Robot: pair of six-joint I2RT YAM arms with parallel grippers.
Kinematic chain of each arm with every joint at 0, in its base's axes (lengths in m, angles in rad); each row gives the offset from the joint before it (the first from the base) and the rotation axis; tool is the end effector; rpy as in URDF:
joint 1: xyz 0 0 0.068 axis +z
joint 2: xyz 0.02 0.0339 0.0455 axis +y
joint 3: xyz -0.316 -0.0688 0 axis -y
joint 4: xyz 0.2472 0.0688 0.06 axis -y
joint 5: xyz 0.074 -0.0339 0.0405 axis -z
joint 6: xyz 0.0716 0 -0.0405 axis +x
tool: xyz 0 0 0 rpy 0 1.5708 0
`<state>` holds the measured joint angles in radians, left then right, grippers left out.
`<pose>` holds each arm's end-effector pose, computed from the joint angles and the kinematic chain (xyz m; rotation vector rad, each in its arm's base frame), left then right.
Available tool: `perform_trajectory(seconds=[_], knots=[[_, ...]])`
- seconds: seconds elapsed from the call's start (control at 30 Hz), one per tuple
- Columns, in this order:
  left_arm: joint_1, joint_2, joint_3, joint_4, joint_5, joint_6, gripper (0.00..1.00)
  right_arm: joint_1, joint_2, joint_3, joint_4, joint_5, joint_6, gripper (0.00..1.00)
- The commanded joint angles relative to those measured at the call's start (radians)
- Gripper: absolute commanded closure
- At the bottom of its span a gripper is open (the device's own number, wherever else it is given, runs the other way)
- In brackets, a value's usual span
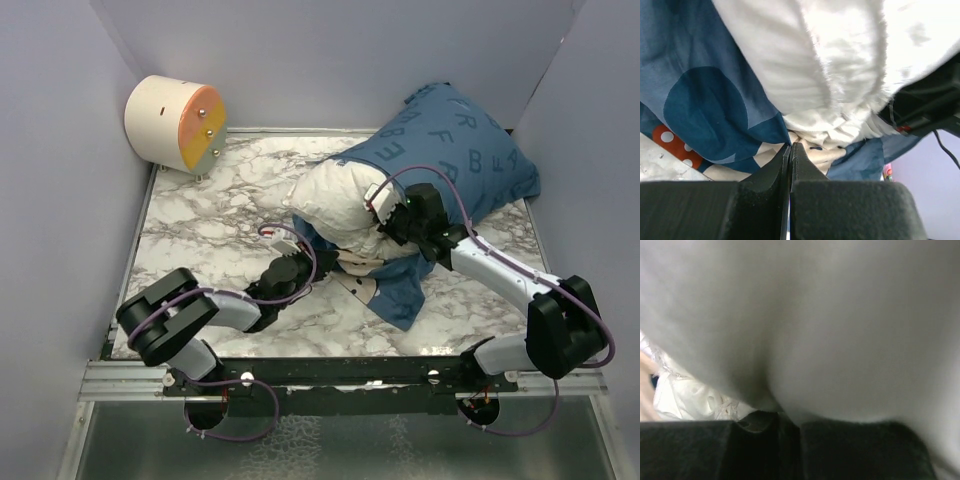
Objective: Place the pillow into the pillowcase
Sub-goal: Stuff the pillow into the pillowcase.
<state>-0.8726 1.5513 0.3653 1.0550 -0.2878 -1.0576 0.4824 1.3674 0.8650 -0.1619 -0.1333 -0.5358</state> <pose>0.2108 -0.2196 0.2042 -0.4009 1.8022 -1.1692 0.2754 0.1550 0.2672 -1.1500 1.9116 0.1198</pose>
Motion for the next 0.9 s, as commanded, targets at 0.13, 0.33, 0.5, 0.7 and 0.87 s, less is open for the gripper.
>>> perform_trajectory(seconds=[0.13, 0.33, 0.5, 0.7, 0.87], knots=[[-0.023, -0.361, -0.011, -0.223, 0.124, 0.120, 1.00, -0.040, 0.088, -0.012, 0.060, 0.158, -0.095, 0.99], [-0.023, -0.625, 0.031, -0.452, 0.103, 0.190, 1.00, -0.040, 0.111, -0.033, -0.162, -0.060, -0.226, 0.99], [-0.022, -0.732, 0.029, -0.520, 0.063, 0.209, 1.00, -0.041, 0.141, -0.033, -0.375, -0.218, -0.335, 0.93], [-0.022, -0.761, 0.008, -0.499, 0.069, 0.228, 1.00, -0.041, 0.115, -0.045, -0.508, -0.261, -0.397, 0.81], [-0.035, -0.670, -0.042, -0.427, 0.160, 0.146, 0.86, -0.041, 0.018, 0.023, -0.529, -0.384, -0.317, 0.64]])
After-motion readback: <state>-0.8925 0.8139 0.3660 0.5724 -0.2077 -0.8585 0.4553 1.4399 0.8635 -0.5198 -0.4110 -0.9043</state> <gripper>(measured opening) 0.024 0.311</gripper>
